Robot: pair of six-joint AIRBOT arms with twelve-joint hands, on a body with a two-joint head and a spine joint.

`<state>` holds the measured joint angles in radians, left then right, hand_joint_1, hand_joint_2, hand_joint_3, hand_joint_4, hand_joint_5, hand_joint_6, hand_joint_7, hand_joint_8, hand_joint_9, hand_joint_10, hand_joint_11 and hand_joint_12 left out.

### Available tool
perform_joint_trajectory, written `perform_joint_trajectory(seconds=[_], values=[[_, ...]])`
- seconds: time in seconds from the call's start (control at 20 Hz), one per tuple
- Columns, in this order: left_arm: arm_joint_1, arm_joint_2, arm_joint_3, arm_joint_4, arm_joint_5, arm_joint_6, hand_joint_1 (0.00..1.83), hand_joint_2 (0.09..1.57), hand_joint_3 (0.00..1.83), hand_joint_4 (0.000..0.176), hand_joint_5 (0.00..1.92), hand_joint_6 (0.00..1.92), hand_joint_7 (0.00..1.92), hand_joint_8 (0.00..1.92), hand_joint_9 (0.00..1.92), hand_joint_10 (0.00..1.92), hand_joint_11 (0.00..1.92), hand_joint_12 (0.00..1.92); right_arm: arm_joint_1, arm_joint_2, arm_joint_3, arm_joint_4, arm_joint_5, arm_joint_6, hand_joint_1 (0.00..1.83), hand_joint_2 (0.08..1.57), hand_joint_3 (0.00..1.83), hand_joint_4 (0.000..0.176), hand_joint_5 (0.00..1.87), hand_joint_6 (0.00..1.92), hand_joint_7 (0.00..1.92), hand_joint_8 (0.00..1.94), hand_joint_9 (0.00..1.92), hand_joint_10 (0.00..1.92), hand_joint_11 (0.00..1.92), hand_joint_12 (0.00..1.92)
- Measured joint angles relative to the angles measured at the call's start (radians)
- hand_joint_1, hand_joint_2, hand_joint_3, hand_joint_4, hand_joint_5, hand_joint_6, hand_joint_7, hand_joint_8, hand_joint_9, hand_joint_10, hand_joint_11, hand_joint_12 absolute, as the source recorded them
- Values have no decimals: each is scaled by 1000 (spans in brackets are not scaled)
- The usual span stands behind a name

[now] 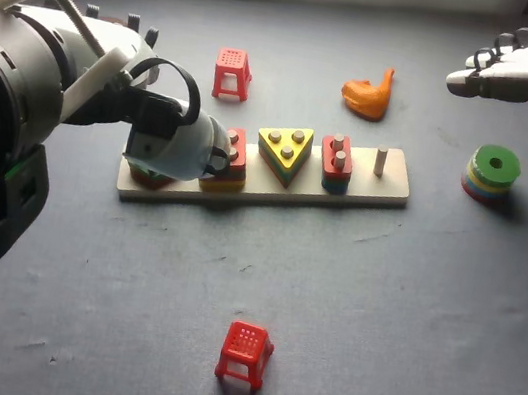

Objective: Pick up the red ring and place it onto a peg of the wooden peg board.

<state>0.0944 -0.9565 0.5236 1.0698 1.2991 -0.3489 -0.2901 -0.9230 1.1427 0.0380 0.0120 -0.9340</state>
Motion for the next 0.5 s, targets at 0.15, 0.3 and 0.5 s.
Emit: perform_joint_trajectory(seconds=[0.15, 0.3, 0.5], values=[[0, 0, 2, 0, 1, 0, 0, 1271, 0, 0, 128, 7, 166, 6, 143, 6, 0, 395, -42, -62, 92, 0, -4, 0, 1364, 984, 8, 0, 142, 0, 58, 2, 42, 2, 0, 523], [0, 0, 2, 0, -2, 0, 0, 1271, 0, 0, 129, 7, 166, 6, 143, 6, 0, 393, -79, -124, 171, 0, -5, 0, 1364, 986, 7, 0, 141, 0, 57, 1, 41, 2, 0, 519], [0, 0, 2, 0, -1, 0, 0, 1271, 0, 0, 112, 1, 158, 1, 142, 3, 0, 371, -111, -197, 244, 0, 20, 0, 1366, 1005, 6, 0, 230, 16, 141, 11, 111, 18, 0, 669]])
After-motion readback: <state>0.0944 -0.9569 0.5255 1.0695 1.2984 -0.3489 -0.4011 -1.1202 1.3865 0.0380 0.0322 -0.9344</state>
